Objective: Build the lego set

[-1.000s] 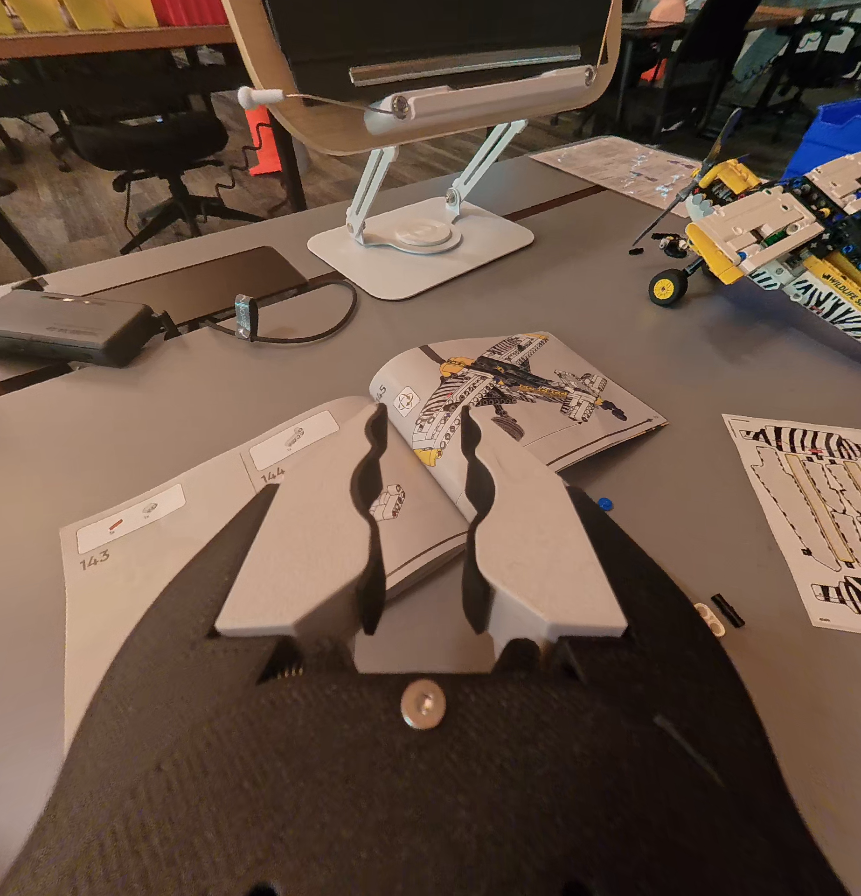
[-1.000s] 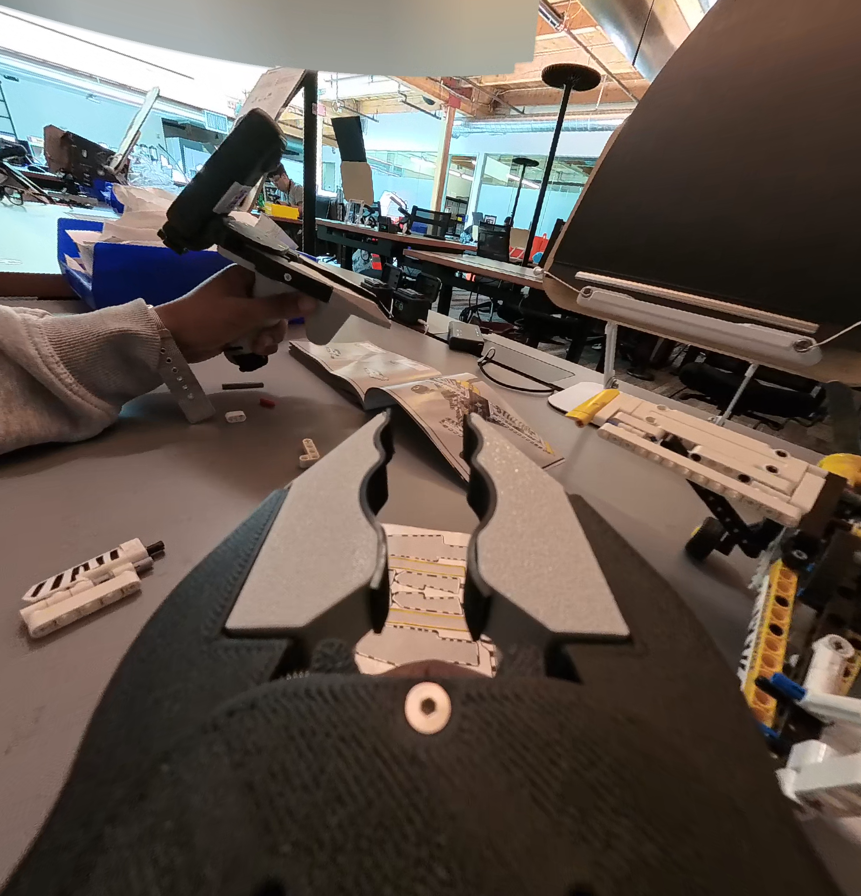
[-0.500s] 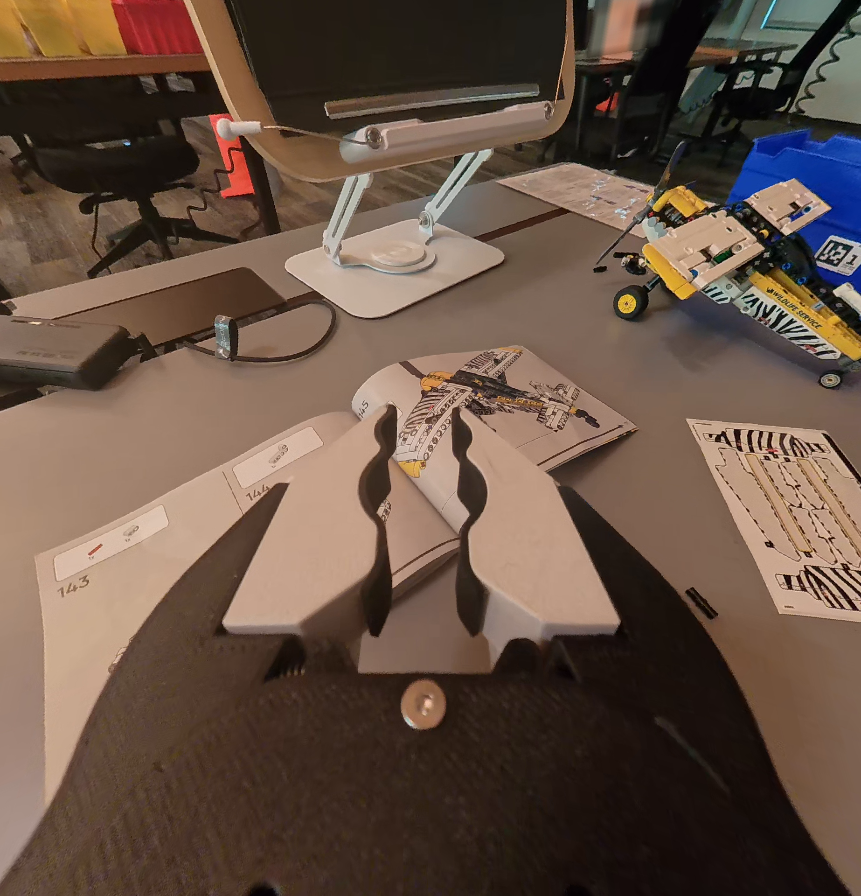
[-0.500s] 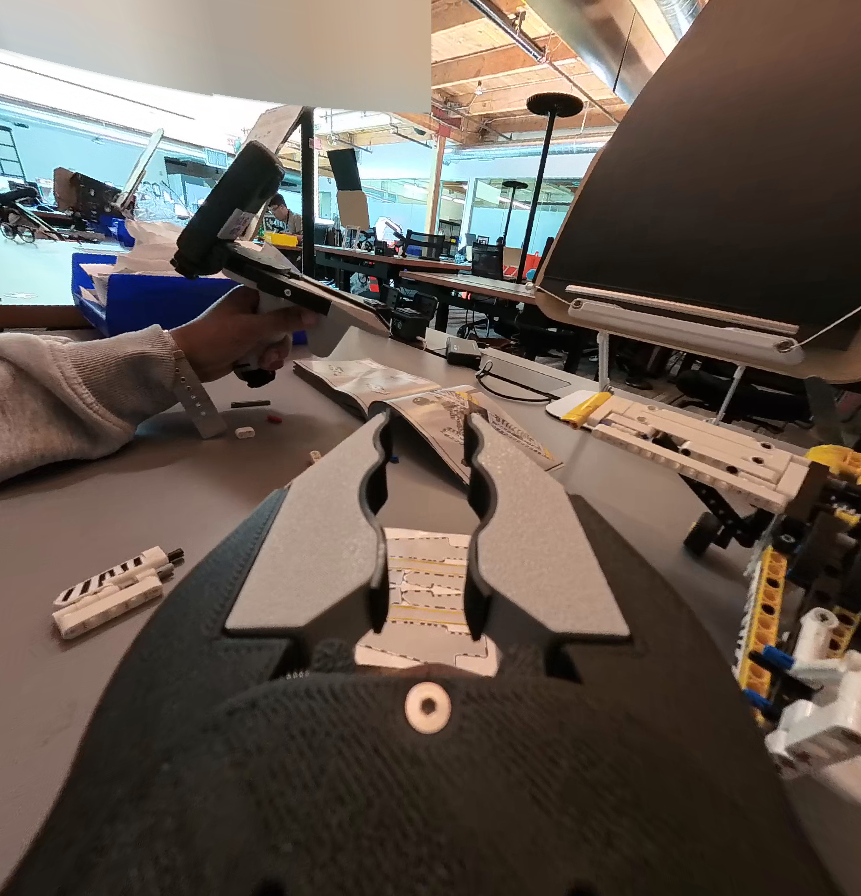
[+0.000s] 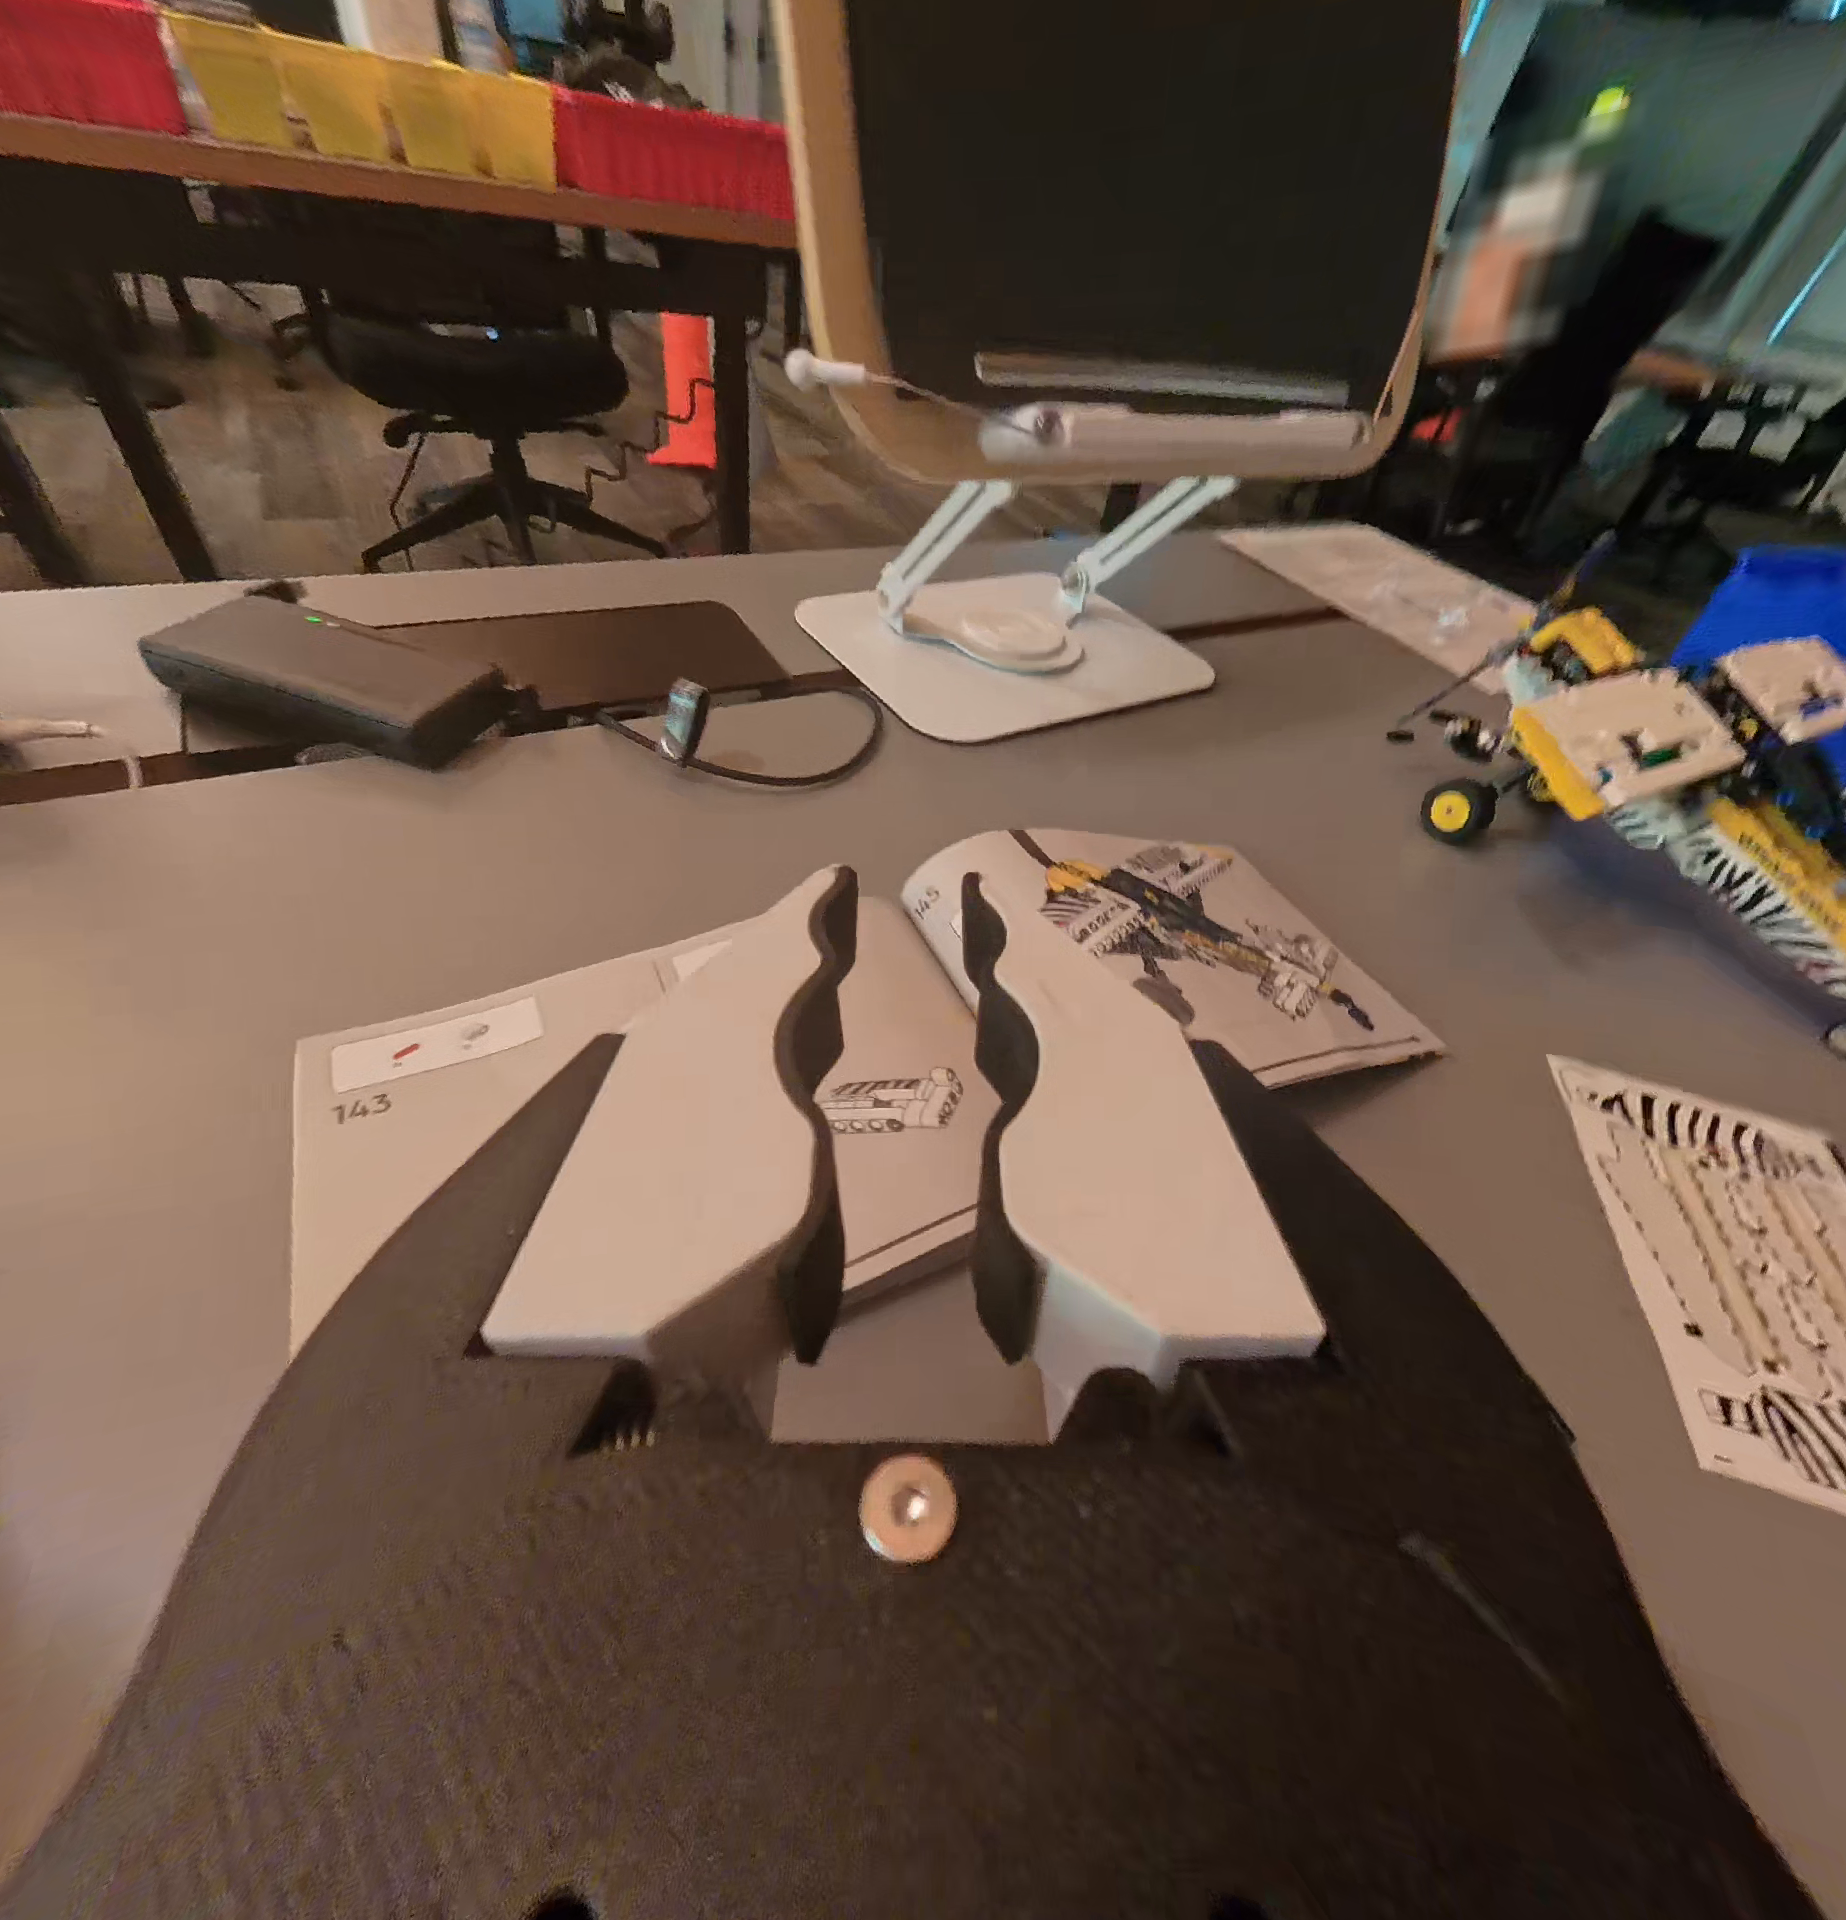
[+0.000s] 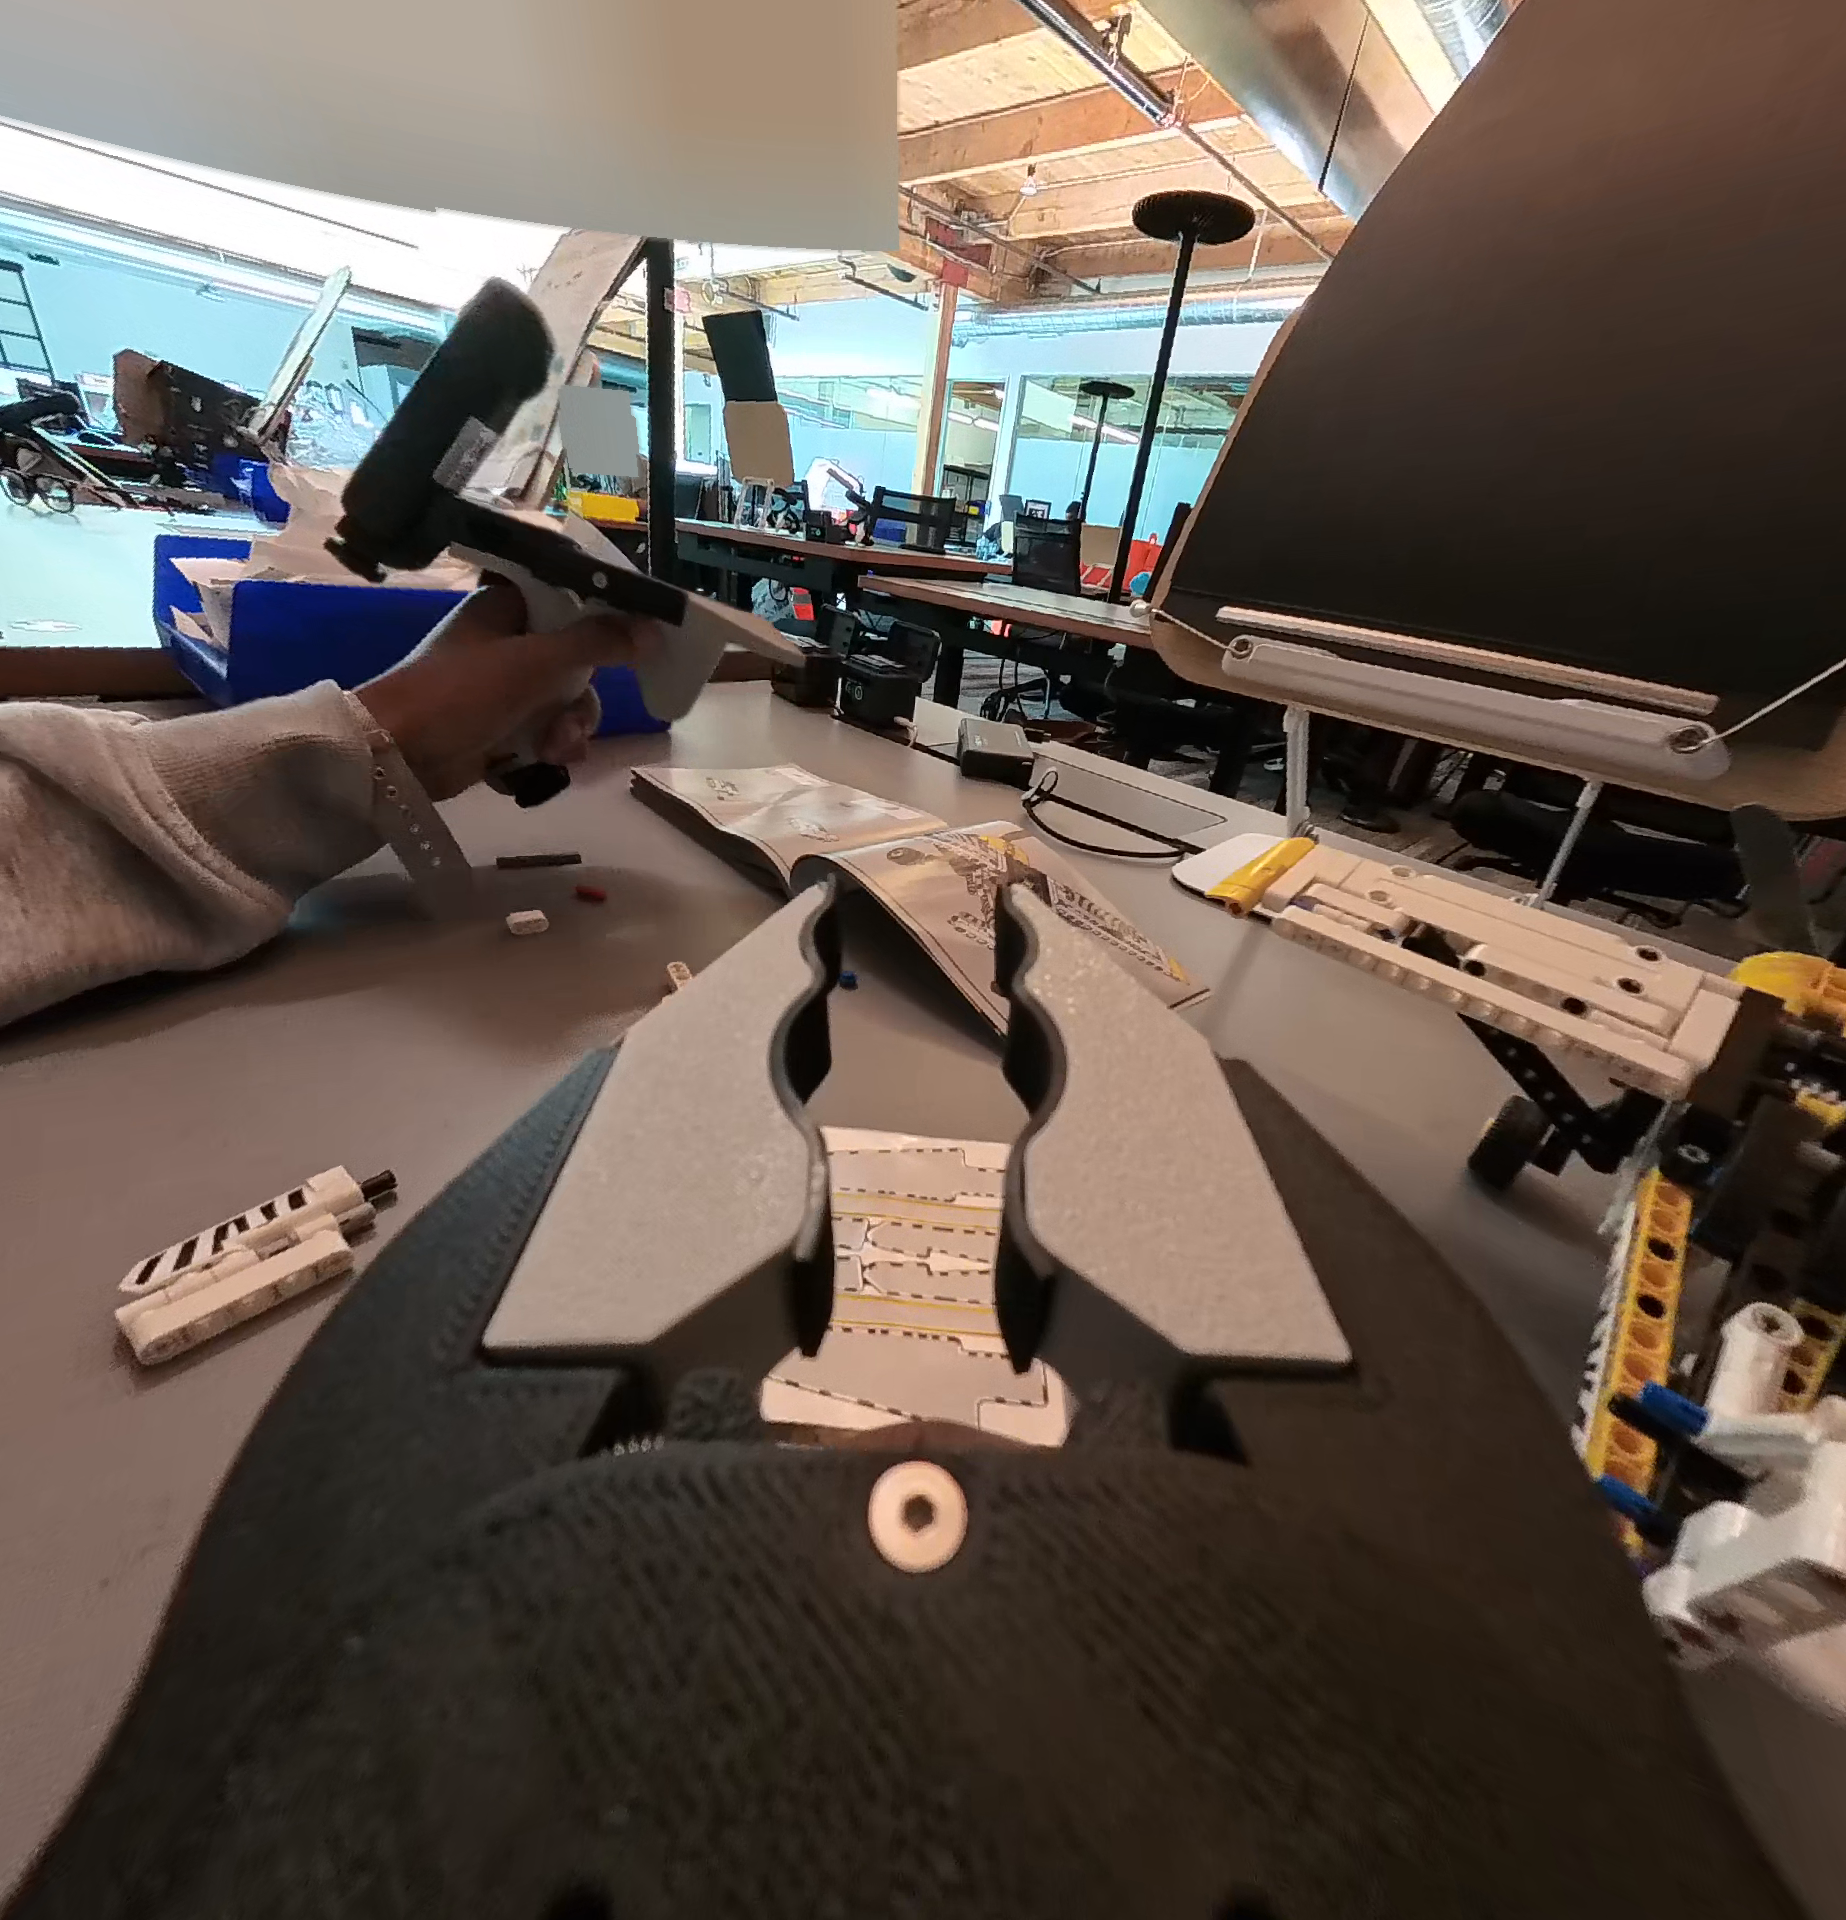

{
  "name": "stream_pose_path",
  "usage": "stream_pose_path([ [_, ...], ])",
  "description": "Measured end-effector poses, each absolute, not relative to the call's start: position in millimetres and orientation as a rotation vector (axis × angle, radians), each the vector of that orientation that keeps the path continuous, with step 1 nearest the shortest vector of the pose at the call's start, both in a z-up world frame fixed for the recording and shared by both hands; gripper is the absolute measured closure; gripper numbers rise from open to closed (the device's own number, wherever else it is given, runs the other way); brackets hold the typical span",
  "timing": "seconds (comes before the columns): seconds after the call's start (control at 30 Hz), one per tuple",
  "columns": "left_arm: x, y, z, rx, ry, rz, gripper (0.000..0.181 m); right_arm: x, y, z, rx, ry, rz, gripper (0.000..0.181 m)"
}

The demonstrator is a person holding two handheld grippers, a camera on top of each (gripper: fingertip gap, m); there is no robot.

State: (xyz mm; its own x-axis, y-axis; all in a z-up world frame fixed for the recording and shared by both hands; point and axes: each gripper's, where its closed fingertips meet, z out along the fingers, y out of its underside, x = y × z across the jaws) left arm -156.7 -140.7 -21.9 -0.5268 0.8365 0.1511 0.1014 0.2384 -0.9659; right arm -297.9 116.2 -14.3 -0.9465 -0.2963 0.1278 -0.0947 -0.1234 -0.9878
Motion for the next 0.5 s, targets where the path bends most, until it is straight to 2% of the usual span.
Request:
stream_pose_path([
  [0.1,-139,-145,-13,-0.829,-1.819,1.315,0.162,-298,116,-14,-0.444,1.983,-2.21,0.153],
  [0.27,-107,-126,-26,-0.897,-1.964,1.159,0.15,-301,116,-14,-0.427,1.979,-2.212,0.153],
  [0.5,-55,-71,-93,-0.891,-2.22,1.002,0.146,-300,114,-15,-0.441,1.999,-2.213,0.153],
])
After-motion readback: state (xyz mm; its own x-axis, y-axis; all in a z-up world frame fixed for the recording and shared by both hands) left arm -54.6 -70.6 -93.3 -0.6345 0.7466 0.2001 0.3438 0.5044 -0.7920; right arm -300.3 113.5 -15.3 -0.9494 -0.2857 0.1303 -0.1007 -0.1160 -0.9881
